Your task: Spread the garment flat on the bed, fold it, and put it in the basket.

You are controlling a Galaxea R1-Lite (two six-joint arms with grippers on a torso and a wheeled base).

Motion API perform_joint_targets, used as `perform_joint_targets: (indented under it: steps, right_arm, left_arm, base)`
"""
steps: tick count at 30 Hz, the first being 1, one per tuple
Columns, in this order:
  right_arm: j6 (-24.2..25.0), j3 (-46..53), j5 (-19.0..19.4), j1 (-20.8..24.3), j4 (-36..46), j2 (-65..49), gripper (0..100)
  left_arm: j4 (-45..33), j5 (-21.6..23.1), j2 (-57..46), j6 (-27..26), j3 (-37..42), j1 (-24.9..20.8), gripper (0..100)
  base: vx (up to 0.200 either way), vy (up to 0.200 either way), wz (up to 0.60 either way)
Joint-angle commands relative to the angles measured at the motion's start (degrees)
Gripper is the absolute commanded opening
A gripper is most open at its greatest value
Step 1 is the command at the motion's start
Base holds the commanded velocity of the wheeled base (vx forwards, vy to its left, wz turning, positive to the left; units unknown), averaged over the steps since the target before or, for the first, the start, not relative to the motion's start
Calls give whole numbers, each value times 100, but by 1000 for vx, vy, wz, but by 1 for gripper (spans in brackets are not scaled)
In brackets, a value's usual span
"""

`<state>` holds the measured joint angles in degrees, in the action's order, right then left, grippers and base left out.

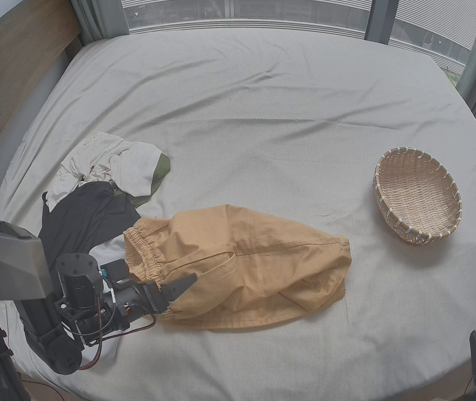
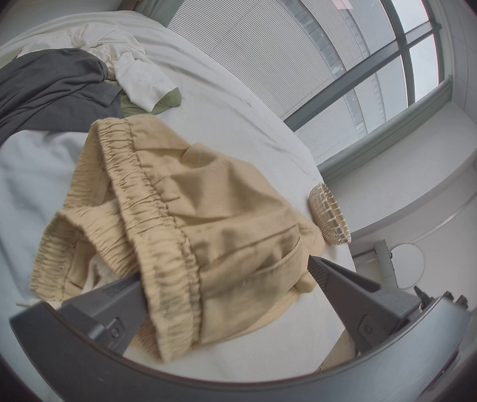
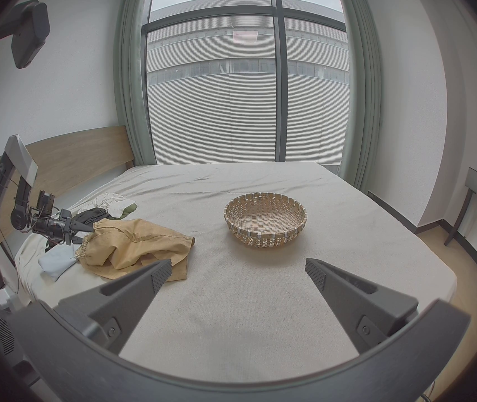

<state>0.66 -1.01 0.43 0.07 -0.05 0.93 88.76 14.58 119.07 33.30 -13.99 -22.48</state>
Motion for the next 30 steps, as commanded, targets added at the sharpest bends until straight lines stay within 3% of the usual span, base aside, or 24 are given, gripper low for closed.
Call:
perform_joint_targets:
  steps: [1, 5, 30]
  right_arm:
    - [4, 92, 1, 1, -4, -57, 100]
    - [4, 92, 1, 1, -4, -57, 100]
    - [4, 92, 1, 1, -4, -57, 100]
  left_arm:
    - [1, 10, -296, 203, -121, -81, 100]
    - [1, 1, -349, 343, -112, -143, 100]
    - [19, -113, 345, -52, -226, -231, 100]
  base:
    - [0, 0, 0]
    - [0, 0, 0]
    - [0, 0, 0]
